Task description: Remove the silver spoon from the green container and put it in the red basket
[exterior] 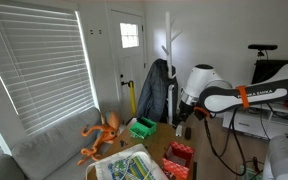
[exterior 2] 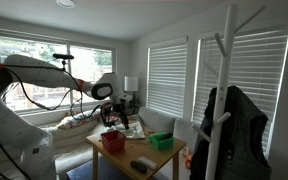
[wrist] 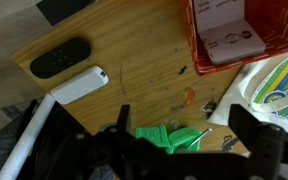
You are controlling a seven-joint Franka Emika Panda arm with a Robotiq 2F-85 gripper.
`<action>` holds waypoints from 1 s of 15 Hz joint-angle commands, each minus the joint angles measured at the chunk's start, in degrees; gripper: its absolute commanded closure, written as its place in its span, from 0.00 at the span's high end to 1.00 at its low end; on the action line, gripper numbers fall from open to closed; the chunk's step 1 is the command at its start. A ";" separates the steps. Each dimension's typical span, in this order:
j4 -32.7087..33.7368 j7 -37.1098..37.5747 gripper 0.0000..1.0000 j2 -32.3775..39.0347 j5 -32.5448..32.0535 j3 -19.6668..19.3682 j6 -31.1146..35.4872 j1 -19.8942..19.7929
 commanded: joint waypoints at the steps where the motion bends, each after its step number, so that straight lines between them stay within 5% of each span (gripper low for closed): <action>1: 0.09 0.18 1.00 0.03 -0.23 -0.29 -0.10 0.31; 7: 12.03 20.12 1.00 18.12 -1.76 4.66 6.98 -4.96; 13: 30.53 21.58 1.00 38.69 -6.12 4.02 0.96 -0.24; 15: 35.37 15.87 1.00 43.79 0.66 2.05 -0.80 2.06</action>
